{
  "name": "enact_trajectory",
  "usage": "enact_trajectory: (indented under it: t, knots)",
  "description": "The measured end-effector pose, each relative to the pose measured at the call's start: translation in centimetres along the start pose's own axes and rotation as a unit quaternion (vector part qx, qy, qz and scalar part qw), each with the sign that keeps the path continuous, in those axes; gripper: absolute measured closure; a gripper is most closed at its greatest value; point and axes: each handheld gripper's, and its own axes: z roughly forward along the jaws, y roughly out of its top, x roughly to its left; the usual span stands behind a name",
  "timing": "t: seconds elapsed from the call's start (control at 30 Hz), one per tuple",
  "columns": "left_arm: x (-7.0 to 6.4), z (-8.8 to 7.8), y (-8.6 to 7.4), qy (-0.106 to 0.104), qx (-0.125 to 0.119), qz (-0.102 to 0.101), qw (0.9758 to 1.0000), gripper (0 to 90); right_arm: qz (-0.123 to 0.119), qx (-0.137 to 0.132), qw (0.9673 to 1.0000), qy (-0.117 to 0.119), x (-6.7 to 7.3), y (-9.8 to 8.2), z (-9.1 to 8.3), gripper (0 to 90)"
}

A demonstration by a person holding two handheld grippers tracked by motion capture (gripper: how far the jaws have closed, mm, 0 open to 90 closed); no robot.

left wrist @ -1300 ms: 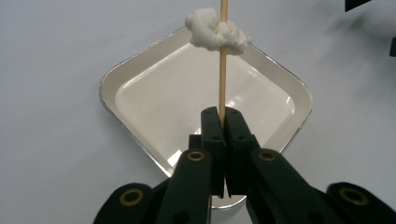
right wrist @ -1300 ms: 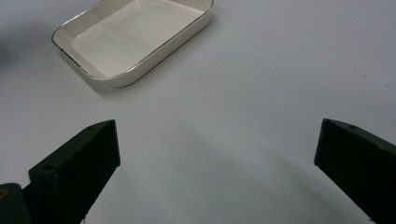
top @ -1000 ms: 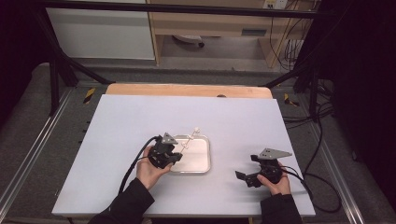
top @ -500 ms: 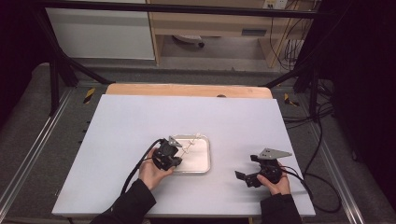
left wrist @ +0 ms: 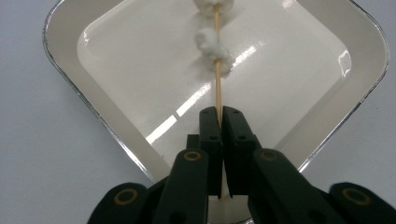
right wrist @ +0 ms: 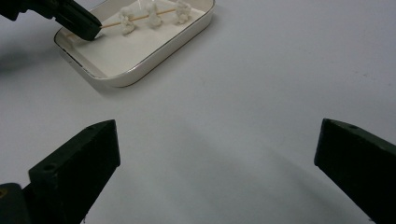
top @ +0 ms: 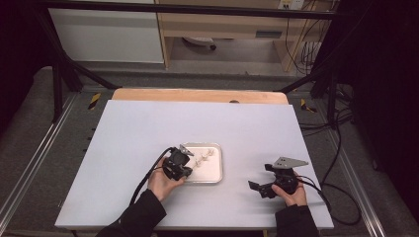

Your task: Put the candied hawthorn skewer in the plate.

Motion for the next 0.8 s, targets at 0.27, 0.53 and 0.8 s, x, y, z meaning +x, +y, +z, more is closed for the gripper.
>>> enact_trajectory:
  t: [0.27,0.53,0.8]
  knots:
    - [0.4,-1.4,-0.2,-0.007,-0.034,0.016,0.9993,72.4,-0.001,-0.002,1.0000,-0.001,0.0,0.0,0.0,0.7]
    - [1.4,-3.3,-1.1,-0.013,-0.076,0.038,0.9963,45.8,0.001,-0.005,1.0000,-0.001,-0.1,0.1,-0.2,0.7]
    - [3.2,-5.0,-3.3,-0.010,-0.092,0.034,0.9951,23.2,0.004,-0.004,1.0000,-0.002,-0.1,0.1,-0.3,0.6]
